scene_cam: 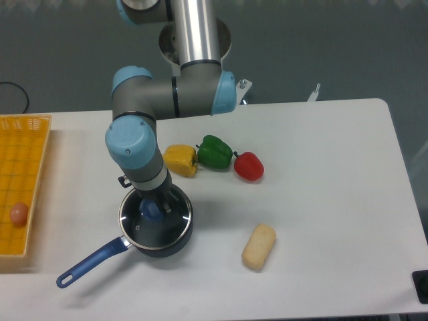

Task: Open the lid
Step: 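Lower the gripper onto the blue knob of the glass lid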

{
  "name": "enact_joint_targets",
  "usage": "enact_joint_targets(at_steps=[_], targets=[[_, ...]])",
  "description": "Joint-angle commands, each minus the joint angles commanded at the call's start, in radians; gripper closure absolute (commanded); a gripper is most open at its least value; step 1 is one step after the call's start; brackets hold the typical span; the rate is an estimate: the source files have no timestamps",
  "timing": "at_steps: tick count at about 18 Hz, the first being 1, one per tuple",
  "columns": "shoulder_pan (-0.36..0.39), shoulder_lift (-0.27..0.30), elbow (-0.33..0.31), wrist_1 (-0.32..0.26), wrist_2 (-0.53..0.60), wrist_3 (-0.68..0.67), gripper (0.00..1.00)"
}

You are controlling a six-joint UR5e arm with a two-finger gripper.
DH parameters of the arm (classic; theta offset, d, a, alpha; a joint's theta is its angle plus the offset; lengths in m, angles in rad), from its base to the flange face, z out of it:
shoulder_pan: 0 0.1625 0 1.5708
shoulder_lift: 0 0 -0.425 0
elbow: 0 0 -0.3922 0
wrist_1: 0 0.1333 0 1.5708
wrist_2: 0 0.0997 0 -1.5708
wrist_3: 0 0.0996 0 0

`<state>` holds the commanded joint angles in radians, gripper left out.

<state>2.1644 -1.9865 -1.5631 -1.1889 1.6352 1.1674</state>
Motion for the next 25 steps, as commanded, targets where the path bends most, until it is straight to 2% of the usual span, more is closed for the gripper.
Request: enact_joint_targets(at_steps=[14,25], targets=[[-0.021,-0.038,0.023,0.011,-0.008,-0.040,0.00],[-0.037,-0.045,0.026,0.011,-0.008,-0.060,0.00]])
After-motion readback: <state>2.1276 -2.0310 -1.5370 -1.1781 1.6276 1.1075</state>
